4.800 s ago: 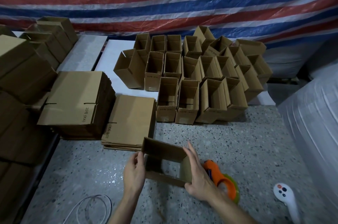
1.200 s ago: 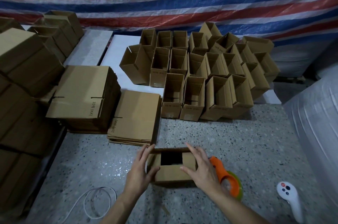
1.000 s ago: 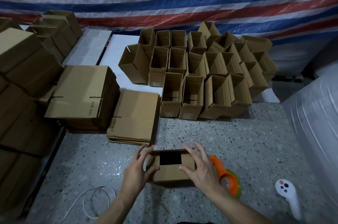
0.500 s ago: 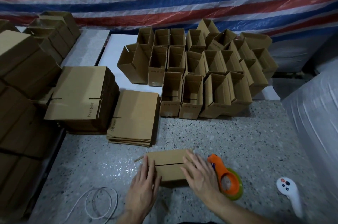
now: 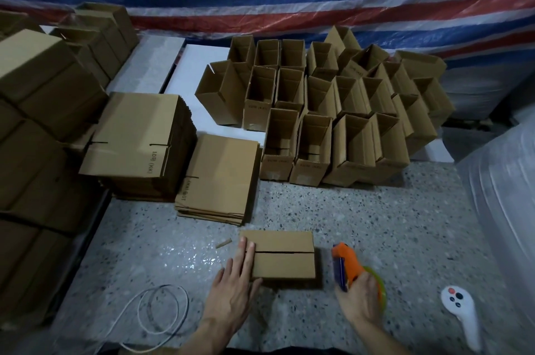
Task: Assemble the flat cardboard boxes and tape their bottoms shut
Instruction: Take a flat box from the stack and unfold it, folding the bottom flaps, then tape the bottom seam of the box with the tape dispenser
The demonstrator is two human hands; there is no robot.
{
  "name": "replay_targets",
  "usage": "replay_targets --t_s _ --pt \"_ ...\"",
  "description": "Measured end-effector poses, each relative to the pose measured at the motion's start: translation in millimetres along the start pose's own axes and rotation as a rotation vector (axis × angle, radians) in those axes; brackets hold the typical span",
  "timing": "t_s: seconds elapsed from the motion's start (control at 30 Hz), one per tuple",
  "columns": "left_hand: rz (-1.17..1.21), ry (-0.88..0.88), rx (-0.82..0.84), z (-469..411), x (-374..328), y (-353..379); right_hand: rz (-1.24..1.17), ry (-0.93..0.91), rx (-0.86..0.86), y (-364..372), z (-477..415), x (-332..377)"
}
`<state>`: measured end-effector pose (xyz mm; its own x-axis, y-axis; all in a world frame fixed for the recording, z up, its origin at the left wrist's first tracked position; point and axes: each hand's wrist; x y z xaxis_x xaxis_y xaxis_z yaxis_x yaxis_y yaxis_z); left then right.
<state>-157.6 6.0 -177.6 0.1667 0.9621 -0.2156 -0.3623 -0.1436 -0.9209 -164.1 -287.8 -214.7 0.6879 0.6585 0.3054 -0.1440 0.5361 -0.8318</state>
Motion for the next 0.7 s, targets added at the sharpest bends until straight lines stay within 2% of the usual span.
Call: replay_targets --t_s 0.1,0.17,0.23,0.3,0.37,0.47,0.6,0.7 --pt "0.014 0.002 -0.007 -1 0 1 -0.037 0.013 0.127 7 -10 -15" --pt "0.027 -0.002 -0.014 -1 -2 -2 -0.011 -0.095 0.118 12 -15 -15" --pt "0.051 -0.013 -0.015 2 -3 -4 0.097 -0.035 0.114 9 -16 -6" --pt "0.062 -0.026 -0.021 3 -3 -3 0.107 0.002 0.072 1 -16 3" --pt "0.062 -0.039 -0.019 2 -3 -3 -0.025 -0.043 0.034 -12 -16 10" --pt "0.065 -0.051 -0.008 2 -4 -3 -0.288 -0.229 0.016 -44 -12 25" --pt "0.082 -0.048 -0.029 2 -3 1 -0.669 -0.463 0.077 -97 10 76" --pt "0.078 -0.043 -0.046 2 -2 4 -0.714 -0.634 0.198 -114 20 116"
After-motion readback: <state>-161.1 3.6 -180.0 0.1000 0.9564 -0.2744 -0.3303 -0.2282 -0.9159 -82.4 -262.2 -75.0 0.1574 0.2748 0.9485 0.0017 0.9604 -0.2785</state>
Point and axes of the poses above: each hand's wrist, its own z-axis away from the middle knuckle, its own y-axis out of the palm, x = y × z, and after that the axes turned 4 degrees about -z, right-handed
